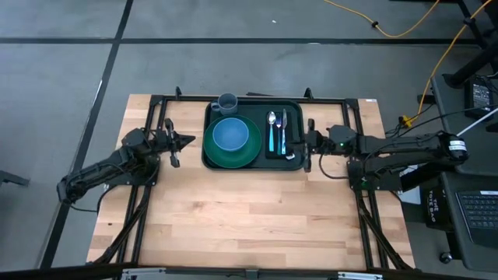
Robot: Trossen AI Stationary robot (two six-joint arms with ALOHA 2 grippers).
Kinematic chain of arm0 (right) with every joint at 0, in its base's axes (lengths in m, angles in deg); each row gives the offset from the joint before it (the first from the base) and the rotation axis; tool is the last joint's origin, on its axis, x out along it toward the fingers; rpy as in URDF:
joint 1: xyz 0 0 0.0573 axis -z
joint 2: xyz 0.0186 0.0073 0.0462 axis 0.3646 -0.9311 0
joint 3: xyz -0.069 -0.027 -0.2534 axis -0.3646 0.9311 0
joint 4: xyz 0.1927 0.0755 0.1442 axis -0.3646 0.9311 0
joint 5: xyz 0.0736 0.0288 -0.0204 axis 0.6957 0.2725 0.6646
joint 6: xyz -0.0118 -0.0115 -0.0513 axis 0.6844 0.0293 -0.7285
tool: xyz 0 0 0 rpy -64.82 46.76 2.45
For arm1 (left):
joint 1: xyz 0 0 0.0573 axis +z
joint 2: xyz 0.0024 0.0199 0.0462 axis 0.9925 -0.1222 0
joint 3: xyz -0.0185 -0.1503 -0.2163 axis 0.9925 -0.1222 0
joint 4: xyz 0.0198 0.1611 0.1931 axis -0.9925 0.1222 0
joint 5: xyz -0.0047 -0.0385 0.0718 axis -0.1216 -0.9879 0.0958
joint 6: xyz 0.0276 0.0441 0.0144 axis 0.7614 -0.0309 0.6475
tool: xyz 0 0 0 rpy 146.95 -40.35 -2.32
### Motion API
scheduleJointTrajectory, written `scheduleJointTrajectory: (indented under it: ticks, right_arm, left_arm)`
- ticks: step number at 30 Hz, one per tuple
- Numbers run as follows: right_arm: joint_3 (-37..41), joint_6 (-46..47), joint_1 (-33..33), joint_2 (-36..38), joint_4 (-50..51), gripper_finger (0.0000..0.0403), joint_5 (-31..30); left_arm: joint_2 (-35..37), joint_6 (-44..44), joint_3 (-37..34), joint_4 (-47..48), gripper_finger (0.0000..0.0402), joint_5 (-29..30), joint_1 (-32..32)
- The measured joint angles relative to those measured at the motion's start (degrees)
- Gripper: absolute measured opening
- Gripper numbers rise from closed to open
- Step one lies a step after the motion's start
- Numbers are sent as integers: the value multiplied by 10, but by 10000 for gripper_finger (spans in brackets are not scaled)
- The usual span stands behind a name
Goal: Set up tray
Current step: Return to Home Position
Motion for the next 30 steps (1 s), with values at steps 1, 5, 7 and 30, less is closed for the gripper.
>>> scheduleJointTrajectory:
  ticks: [1, 5, 7, 30]
  right_arm:
    - [0, -2, 0, 8, 2, 7, 0]
    - [0, -20, 0, 52, 36, 8, 11]
    - [0, -20, 0, 78, 64, 14, 11]
    - [234, -75, 0, 430, 91, 6, 46]
  left_arm:
    - [0, 0, 0, 0, 1, 0, 0]
    - [0, -28, 0, 0, 1, -1, 0]
    - [0, -43, 0, 0, 1, -1, 0]
    - [0, -45, 0, 0, 4, 0, 0]
